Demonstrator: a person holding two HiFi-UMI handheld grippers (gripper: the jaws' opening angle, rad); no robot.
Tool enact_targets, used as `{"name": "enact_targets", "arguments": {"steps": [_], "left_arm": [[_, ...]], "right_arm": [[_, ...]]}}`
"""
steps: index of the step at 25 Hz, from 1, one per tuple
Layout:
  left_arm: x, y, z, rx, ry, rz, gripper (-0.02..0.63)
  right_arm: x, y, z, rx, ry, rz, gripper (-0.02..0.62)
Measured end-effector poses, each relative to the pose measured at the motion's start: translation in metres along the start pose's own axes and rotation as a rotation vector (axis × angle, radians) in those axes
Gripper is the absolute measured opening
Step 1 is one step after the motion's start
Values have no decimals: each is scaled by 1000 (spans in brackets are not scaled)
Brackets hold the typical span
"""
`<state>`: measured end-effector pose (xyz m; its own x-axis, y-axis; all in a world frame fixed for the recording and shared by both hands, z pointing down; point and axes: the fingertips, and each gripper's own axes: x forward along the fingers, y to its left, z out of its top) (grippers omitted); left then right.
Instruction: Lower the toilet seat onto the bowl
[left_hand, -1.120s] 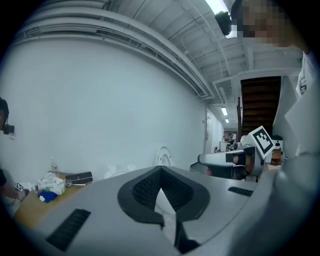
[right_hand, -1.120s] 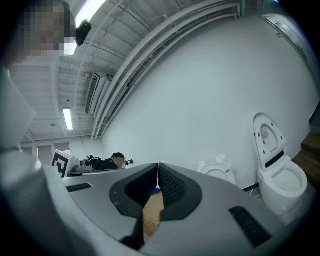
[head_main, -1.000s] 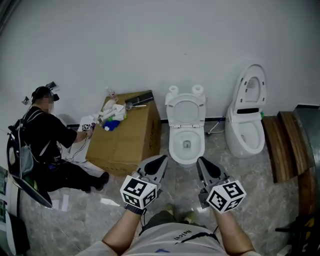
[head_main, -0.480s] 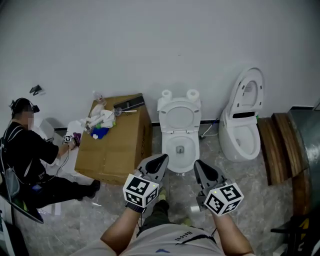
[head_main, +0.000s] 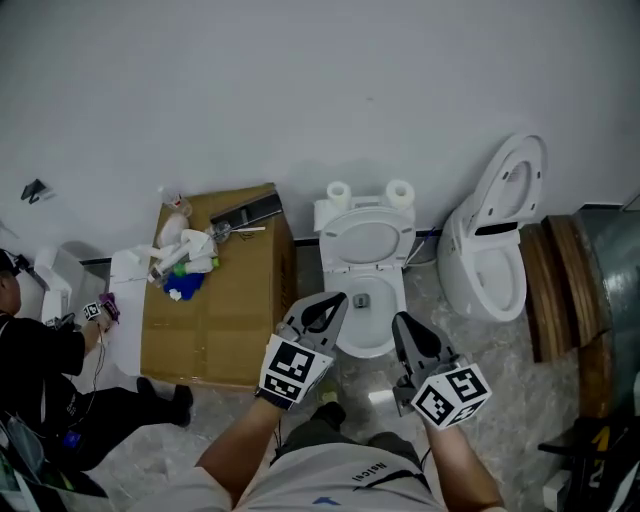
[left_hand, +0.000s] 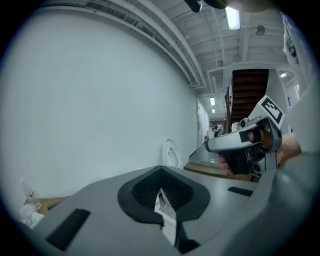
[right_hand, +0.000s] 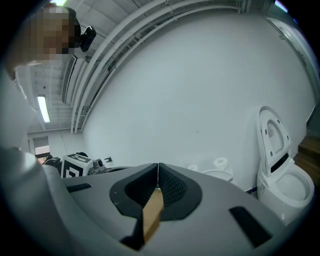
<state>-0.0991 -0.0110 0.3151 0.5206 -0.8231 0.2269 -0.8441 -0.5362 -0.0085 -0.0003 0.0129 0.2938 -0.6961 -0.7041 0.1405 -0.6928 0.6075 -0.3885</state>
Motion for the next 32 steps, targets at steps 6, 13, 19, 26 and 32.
{"name": "enact_targets", "arguments": {"steps": [6,13,19,26,32], "left_arm": [[50,55,-12,44,-8,-44,11],[115,100,-43,81,23,-46,11],[177,136,-77,148,109,-1,12],[245,166,-124,218,203,26,23],[278,181,-165,262,262,30,46]], "right_arm": [[56,-16,2,8,8,-43,17],[108,-54,-6,31,34,-47,17],[152,-96,-13,57,58,-6,17],[201,-153,-25,95,90,25,17],[232,-186,-50,115,124,26,17]]}}
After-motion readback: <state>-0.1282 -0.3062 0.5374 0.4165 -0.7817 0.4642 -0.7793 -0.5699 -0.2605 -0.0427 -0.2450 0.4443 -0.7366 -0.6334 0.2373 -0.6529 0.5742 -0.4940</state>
